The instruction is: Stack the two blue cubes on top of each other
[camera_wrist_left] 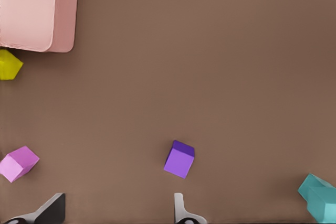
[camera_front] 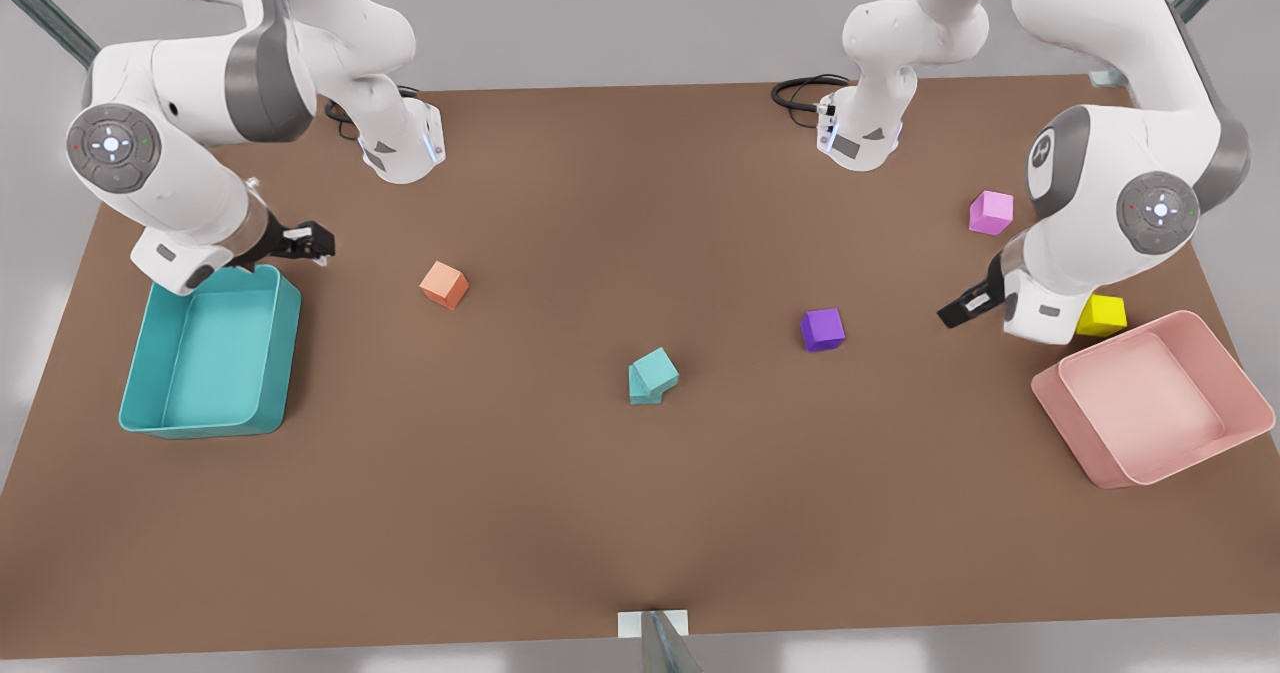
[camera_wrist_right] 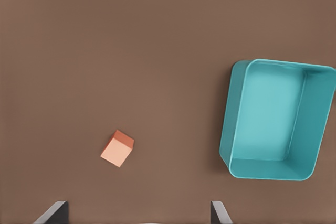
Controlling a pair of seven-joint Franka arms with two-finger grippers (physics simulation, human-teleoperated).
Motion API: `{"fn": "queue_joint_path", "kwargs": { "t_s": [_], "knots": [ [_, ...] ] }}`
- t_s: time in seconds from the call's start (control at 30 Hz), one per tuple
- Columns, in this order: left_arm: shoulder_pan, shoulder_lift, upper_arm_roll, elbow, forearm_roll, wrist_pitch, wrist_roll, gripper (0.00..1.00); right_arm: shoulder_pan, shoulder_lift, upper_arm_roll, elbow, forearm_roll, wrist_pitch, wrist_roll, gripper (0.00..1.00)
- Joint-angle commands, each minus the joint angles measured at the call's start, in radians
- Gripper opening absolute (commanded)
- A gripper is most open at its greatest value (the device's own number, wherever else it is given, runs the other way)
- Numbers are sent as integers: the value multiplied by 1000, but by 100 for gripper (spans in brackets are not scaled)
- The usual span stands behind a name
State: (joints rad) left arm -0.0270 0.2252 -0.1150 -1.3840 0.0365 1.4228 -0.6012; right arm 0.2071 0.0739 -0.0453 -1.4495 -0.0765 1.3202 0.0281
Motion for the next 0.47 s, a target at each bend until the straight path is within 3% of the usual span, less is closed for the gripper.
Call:
{"fn": "queue_joint_path", "kwargs": {
  "t_s": [0.0,0.17,0.23,0.33,0.43],
  "knots": [
    [-1,-10,-2,-9,20,-38,646,100,5,0,-1,0,0,7,-1,100],
    [-1,-7,-2,-9,-9,-39,646,100,5,21,2,-31,3,-38,19,100],
    [1,-1,-2,-12,-9,-41,644,100,5,217,2,-89,1,-219,18,100],
    [1,0,-2,-10,-7,-41,643,100,6,93,2,-23,7,-104,1,100],
    [1,0,-2,-10,-9,-41,643,100,6,64,1,37,4,-101,-1,100]
  ]
}}
